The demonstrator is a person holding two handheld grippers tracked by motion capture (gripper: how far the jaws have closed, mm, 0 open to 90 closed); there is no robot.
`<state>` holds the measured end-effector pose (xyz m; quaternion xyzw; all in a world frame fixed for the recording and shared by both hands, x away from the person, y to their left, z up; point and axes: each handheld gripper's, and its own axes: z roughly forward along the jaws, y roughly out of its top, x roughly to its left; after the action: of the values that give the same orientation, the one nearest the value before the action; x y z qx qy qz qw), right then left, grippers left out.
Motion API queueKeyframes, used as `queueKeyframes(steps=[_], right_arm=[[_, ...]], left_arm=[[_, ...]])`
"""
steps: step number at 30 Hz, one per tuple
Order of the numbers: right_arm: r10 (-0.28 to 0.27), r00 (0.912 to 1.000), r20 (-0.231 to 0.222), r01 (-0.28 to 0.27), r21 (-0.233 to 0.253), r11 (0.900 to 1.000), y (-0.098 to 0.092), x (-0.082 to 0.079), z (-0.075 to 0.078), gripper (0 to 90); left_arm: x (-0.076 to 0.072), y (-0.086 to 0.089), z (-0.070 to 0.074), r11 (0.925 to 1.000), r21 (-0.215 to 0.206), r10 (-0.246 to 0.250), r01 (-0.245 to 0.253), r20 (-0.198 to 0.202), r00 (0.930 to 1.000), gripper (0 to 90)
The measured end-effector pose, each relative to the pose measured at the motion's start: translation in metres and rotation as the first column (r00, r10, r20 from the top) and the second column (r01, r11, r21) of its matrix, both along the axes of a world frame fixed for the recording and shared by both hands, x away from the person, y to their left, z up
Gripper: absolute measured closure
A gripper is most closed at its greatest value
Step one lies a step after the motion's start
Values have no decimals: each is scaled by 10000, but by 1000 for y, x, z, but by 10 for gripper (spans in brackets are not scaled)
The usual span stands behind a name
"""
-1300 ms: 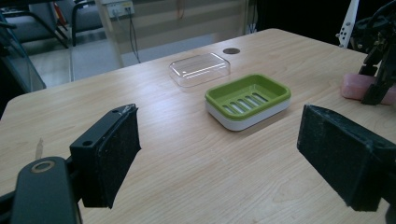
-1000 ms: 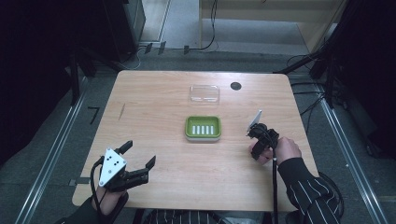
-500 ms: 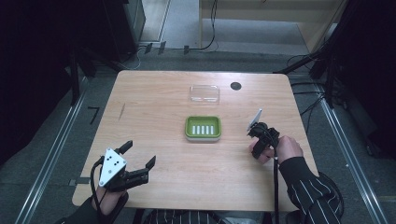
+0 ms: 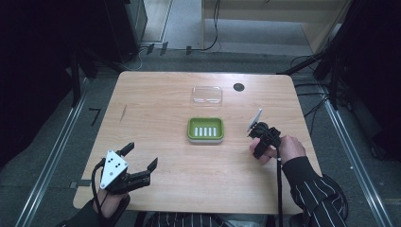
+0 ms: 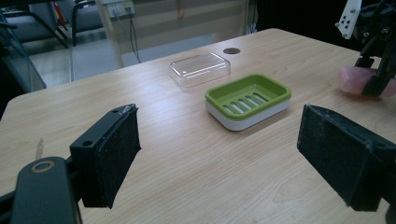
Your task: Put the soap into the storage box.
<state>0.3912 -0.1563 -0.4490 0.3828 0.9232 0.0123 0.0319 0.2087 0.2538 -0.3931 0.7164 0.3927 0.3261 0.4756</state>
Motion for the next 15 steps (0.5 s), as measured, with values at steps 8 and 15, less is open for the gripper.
queueKeyframes(steps=[8, 15], right_arm=[[473, 9988, 128, -473, -6, 9989, 8, 1, 6, 379], [886, 9959, 159, -885, -60, 9961, 13, 3, 9, 380]], left_arm=[[0, 0, 0, 10000, -2, 7, -7, 5, 10000, 133], [0, 0, 0, 10000, 23, -10, 10, 8, 10000, 132]])
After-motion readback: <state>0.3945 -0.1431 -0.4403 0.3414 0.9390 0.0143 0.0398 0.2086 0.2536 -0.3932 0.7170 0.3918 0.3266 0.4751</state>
